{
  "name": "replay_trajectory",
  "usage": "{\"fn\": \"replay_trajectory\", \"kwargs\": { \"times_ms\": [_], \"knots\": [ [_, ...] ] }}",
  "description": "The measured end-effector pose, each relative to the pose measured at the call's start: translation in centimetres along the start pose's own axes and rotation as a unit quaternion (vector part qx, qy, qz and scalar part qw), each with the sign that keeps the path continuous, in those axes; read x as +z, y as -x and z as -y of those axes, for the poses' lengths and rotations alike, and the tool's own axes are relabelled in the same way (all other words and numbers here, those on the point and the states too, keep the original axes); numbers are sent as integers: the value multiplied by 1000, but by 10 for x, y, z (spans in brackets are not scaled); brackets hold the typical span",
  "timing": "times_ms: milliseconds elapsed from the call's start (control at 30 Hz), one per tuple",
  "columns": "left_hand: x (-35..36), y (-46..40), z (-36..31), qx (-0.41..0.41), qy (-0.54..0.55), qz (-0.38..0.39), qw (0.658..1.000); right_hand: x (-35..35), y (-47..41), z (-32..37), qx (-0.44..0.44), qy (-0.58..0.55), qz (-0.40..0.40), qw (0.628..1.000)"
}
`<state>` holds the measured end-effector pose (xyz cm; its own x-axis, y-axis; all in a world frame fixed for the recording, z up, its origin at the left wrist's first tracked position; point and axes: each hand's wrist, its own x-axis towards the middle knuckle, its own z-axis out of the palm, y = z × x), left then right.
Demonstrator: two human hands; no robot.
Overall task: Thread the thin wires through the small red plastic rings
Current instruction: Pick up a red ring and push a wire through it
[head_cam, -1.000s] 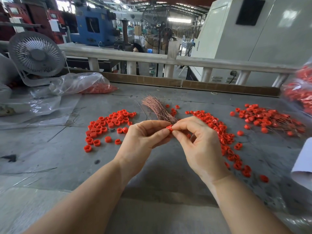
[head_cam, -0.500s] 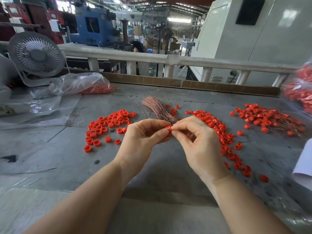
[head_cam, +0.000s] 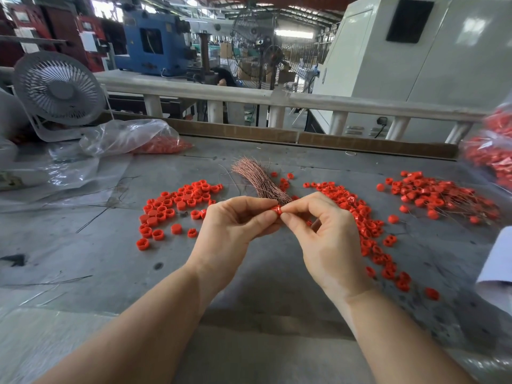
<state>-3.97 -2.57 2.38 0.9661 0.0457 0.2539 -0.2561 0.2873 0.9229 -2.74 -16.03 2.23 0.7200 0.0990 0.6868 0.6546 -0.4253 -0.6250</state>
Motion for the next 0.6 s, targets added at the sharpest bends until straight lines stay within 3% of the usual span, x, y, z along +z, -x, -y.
{"fn": "replay_trajectory", "kwargs": {
  "times_ms": [300, 600],
  "knots": [
    [0, 1, 1, 4, -21, -5, 1000, 2, 1, 1, -24, 29, -10, 999],
    [0, -1, 1, -42, 50, -1, 998, 2, 0, 0, -28, 29, -20, 999]
  ]
}}
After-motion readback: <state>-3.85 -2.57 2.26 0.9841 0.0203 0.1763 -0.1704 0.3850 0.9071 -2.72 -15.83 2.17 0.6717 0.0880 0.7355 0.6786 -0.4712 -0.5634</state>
